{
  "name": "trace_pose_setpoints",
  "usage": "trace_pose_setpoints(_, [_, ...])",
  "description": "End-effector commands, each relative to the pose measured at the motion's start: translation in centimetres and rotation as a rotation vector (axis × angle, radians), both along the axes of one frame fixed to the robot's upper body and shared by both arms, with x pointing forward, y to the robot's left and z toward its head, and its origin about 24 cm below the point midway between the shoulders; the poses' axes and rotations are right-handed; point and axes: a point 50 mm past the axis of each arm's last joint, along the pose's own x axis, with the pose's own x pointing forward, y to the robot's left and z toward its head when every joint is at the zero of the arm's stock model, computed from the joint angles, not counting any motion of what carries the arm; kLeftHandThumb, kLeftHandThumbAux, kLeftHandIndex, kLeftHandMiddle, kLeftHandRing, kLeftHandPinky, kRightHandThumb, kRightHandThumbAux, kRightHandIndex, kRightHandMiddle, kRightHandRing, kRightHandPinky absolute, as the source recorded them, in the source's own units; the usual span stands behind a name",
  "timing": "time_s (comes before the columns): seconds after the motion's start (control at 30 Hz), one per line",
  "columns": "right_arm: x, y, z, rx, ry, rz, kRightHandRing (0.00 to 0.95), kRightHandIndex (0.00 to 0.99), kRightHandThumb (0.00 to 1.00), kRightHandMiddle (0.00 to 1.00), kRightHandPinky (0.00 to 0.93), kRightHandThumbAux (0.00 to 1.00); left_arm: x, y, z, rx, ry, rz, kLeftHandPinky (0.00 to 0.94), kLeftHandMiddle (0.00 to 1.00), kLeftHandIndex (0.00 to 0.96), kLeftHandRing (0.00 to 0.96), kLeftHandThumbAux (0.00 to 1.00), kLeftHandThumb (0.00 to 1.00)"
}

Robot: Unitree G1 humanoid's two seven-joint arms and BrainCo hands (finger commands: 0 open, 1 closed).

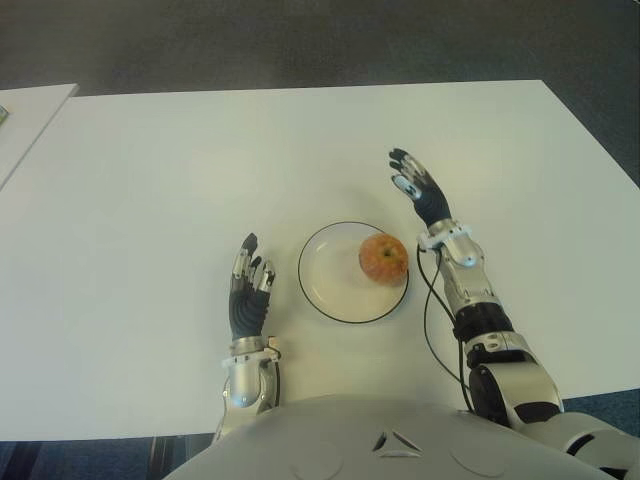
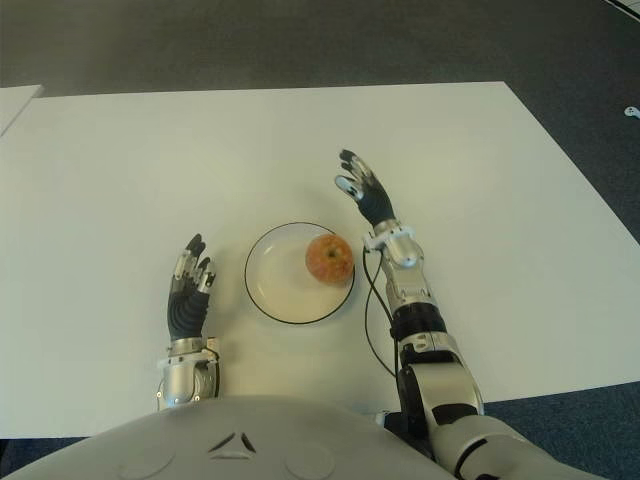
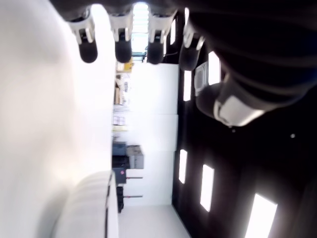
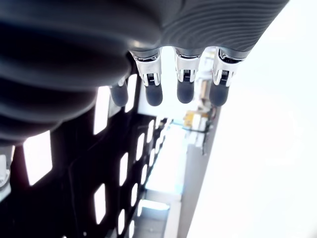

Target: Put the apples into the plate.

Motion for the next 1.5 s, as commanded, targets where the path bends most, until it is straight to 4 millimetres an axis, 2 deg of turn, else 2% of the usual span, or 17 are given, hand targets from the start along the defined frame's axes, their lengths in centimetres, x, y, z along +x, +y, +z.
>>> trace_pose_setpoints(0.03, [-1.4,-0.7,-1.6,0.114,0.049,-0.047,0.008,0.033,0.114,0.042,0.030,0.444,0.2,-1.3,-1.1,-0.108,0.033,0.026,0.000,0.000,0.060,0.000,0.485,0.007])
trace_pose_setpoints(0.17, [-2.1,-0.7,-2.1,0.179,0.075,-0.066,0.034,0.061,0.126,0.082,0.051,0.462,-0.1,-1.3,-0.9,-0.123,0.031,0.023,0.000,0.000,0.048,0.000,0.491,0.008])
trace_pose_setpoints(0.3, [-2.9,-0.4,-2.5,0.207,0.081,-0.079,0.050,0.081,0.137,0.106,0.055,0.472,-0.7,-2.7,1.8,-0.132,0.000,0.005,0.000,0.000,0.050,0.000,0.505,0.017])
trace_pose_setpoints(0.4, [-3.5,-0.2,-2.6,0.212,0.083,-0.085,0.058,0.092,0.142,0.115,0.058,0.479,-1.2,-2.6,2.1,-0.131,0.007,0.003,0.000,0.000,0.066,0.000,0.522,0.020])
trace_pose_setpoints(0.8, [-5.5,0.3,-4.2,0.209,0.132,-0.109,0.094,0.102,0.133,0.144,0.092,0.521,-2.2,-1.0,1.0,-0.164,0.020,0.047,0.000,0.053,0.242,0.000,0.636,0.035])
trace_pose_setpoints(0.93, [-5.8,0.4,-4.6,0.203,0.144,-0.102,0.110,0.100,0.143,0.162,0.100,0.524,-2.2,-0.2,0.1,-0.166,0.037,0.059,0.000,0.059,0.255,0.000,0.651,0.035])
trace_pose_setpoints(1.23, [-6.8,0.0,-5.5,0.205,0.171,-0.107,0.132,0.099,0.162,0.187,0.110,0.534,-2.5,-0.2,0.4,-0.137,0.033,0.059,0.000,0.049,0.213,0.000,0.675,0.008])
trace_pose_setpoints(1.33, [-8.5,-0.2,-6.4,0.227,0.199,-0.139,0.123,0.093,0.156,0.170,0.111,0.541,-2.5,-0.3,0.8,-0.136,0.022,0.054,0.000,0.059,0.261,0.000,0.705,0.031])
trace_pose_setpoints(1.5, [-9.3,0.1,-6.4,0.241,0.198,-0.166,0.099,0.080,0.150,0.138,0.096,0.535,-2.4,-0.1,1.0,-0.135,0.025,0.053,0.000,0.085,0.336,0.013,0.740,0.093])
